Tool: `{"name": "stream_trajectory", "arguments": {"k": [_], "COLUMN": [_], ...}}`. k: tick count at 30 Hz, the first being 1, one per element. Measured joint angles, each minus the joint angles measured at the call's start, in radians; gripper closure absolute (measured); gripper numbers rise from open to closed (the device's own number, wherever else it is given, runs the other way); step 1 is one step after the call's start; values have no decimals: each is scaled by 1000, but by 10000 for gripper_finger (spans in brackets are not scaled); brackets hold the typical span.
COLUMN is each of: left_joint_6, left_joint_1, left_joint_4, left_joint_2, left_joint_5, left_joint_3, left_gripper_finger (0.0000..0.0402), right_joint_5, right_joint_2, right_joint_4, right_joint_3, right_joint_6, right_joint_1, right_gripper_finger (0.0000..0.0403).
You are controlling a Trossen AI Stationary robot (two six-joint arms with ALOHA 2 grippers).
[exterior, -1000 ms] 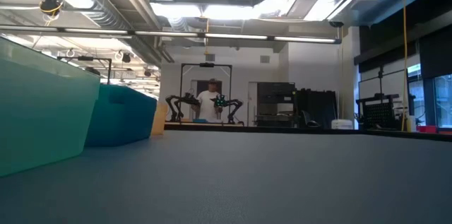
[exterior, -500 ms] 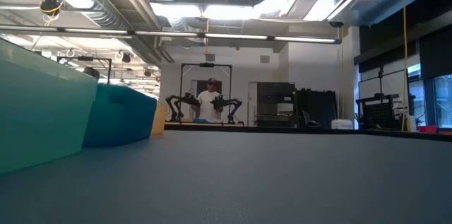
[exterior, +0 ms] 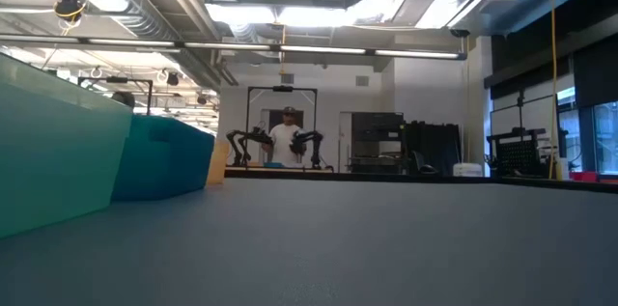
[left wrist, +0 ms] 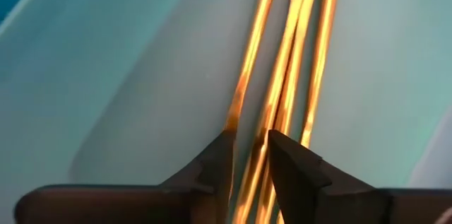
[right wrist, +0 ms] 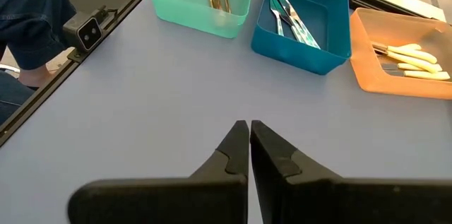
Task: Sort silverware by color (type)
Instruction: Return to Home Position
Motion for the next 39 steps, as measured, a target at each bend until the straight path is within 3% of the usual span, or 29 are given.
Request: {"name": "stream_trajectory", "arguments": {"k": [6, 14, 27, 33, 39], "left_joint_6": [-2, -20, 34, 254, 660], "left_joint_1": [0, 2, 26, 123, 296], "left_joint_4": [1, 7, -10, 33, 145], "left_joint_2": [0, -25, -190, -252, -309], "left_joint_5": [42, 17, -124, -234, -243], "left_joint_3": [0, 0, 30, 30, 30], "left_gripper_finger": [303, 314, 397, 400, 401], "right_joint_5": [0, 0, 0, 0, 0], "right_joint_2": [0, 0, 0, 0, 0], "right_joint_4": [0, 0, -1, -1, -1], "right_joint_3": [0, 0, 0, 0, 0], "right_joint_6": [0, 0, 0, 0, 0], "right_joint_1": [0, 0, 0, 0, 0], "right_gripper_finger": [398, 398, 398, 398, 398]}}
